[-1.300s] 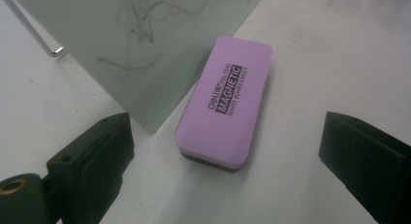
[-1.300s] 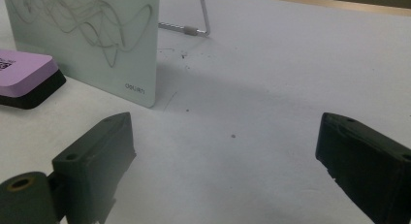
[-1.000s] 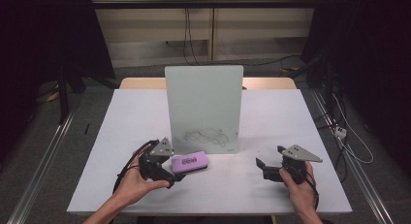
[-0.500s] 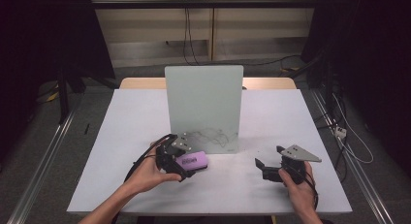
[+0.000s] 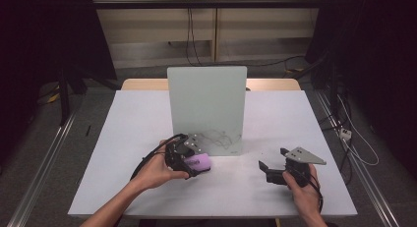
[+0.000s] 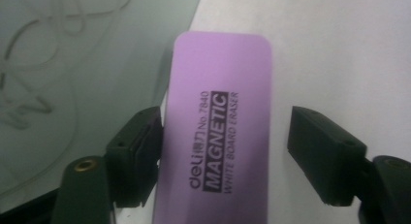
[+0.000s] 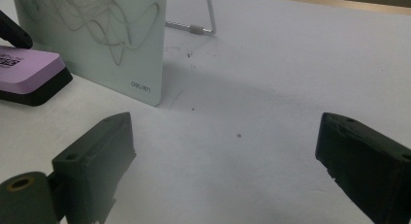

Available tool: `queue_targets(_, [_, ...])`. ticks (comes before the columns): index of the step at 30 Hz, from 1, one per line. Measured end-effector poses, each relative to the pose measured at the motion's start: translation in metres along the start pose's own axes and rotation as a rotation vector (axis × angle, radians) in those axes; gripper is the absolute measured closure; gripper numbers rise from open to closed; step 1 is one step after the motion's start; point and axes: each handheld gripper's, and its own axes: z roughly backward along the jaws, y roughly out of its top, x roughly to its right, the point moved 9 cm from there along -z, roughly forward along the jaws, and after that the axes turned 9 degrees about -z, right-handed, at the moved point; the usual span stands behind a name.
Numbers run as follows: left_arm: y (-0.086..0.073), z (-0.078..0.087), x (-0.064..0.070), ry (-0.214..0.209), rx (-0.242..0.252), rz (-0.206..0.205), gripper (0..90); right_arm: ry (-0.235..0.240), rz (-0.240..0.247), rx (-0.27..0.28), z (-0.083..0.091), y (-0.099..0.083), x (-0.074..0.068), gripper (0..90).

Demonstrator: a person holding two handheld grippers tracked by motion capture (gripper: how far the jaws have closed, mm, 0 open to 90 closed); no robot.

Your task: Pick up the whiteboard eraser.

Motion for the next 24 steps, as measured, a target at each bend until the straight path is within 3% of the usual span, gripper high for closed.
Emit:
queue_targets(4, [-0.0019,0.0001,-0.0019,0.007,-0.007,-0.007,37.5,-0.001,0.001,-0.001,-0.0007,0.0001,-0.0001,7.0])
queue_targets(14, [-0.0036,-0.0029,-0.0023,0.014,-0.029,-0.034,38.7,0.000,0.002,0.000,-0.0007,0.0001,-0.0003,7.0])
queue_targets(24, [-0.0041,-0.0031,-0.0015,0.027,-0.032,-0.020,39.6,-0.001,0.004,-0.001,-0.0005,0.0000,-0.0006,7.0])
